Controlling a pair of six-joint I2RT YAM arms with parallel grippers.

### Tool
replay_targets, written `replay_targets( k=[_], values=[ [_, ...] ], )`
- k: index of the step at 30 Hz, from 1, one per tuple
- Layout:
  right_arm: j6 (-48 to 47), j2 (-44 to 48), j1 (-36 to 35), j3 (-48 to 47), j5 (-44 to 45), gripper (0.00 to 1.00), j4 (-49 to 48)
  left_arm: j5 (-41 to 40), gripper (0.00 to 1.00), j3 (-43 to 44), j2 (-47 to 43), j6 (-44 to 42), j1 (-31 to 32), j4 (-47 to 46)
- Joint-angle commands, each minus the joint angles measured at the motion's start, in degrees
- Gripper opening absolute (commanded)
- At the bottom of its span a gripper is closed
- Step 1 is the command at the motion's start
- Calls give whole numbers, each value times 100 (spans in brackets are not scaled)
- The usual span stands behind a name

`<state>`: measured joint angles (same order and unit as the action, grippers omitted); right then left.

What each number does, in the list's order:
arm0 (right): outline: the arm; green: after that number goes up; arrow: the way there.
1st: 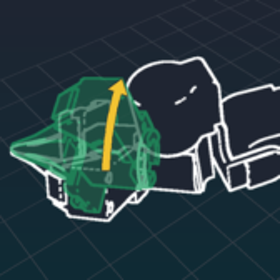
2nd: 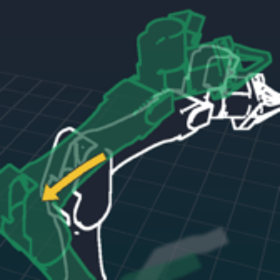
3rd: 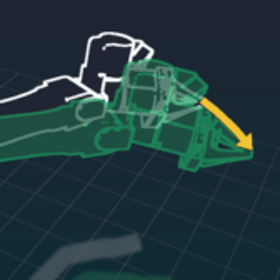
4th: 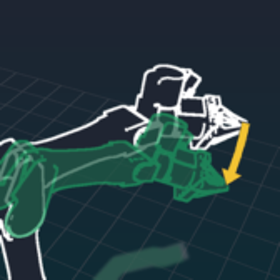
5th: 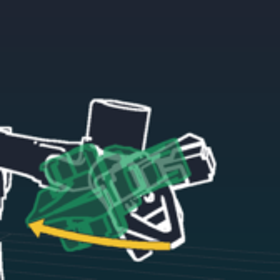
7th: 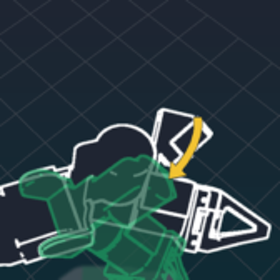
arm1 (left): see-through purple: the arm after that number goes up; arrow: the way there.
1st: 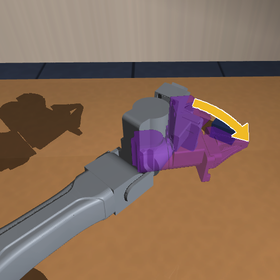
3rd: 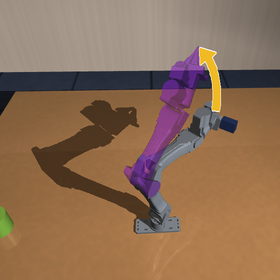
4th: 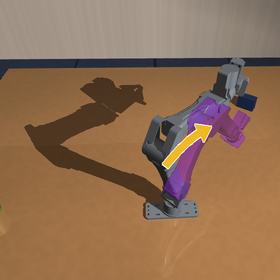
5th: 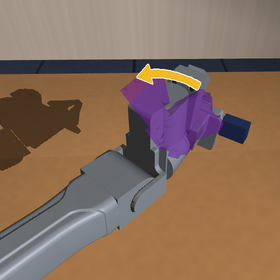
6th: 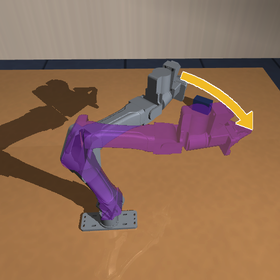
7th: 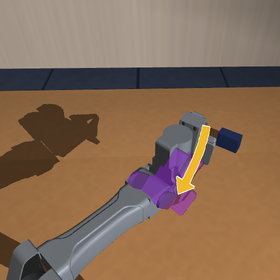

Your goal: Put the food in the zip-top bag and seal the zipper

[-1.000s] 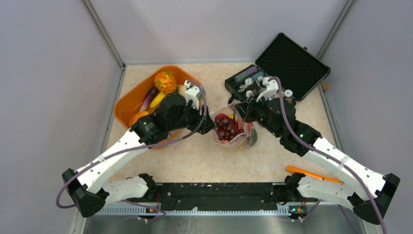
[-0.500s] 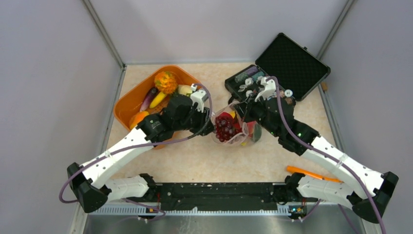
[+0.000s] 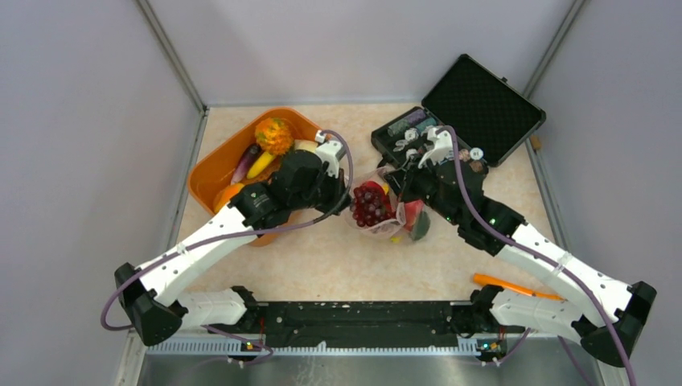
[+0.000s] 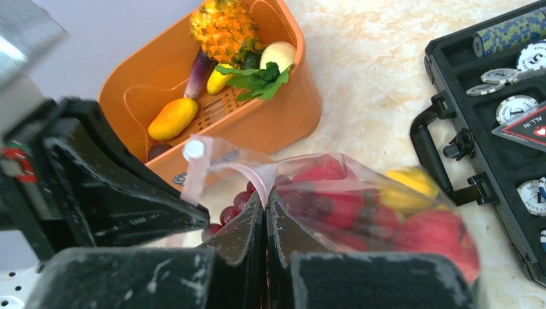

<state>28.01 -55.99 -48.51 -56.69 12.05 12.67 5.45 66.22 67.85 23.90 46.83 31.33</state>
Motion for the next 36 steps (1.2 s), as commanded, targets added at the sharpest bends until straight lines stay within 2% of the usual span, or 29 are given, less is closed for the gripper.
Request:
replay_targets(
  k=[1, 10, 14, 17, 23, 26, 28, 32, 36],
  values=[
    [-144, 118, 12, -246, -297, 0, -636, -248, 0, 860, -250, -262, 13, -480],
    [-219, 364, 16, -188, -174, 0, -577, -379, 0, 2008, 145, -653, 2, -332],
    [-439, 166, 16, -487, 1086, 0, 176, -1032, 0, 2259, 614, -782, 3, 373],
    [-649, -184, 14, -909, 1734, 0, 1013, -1140, 0, 2032, 491, -706, 2, 305],
    [-942, -236, 16, -935, 1453, 0, 1005, -1698, 0, 1911, 376, -759, 2, 478],
    [-1143, 124, 17, -917, 295, 0, 695, -1575, 0, 2000, 243, -832, 2, 582],
    [-1134, 458, 17, -657, 74, 0, 228, -1390, 0, 2011, 171, -815, 2, 530],
    [-1159, 842, 12, -477, 111, 0, -71, -901, 0, 1923, -87, -663, 2, 102],
    [-1334, 196, 26, -693, 724, 0, 714, -630, 0, 1927, 174, -685, 2, 130]
  ],
)
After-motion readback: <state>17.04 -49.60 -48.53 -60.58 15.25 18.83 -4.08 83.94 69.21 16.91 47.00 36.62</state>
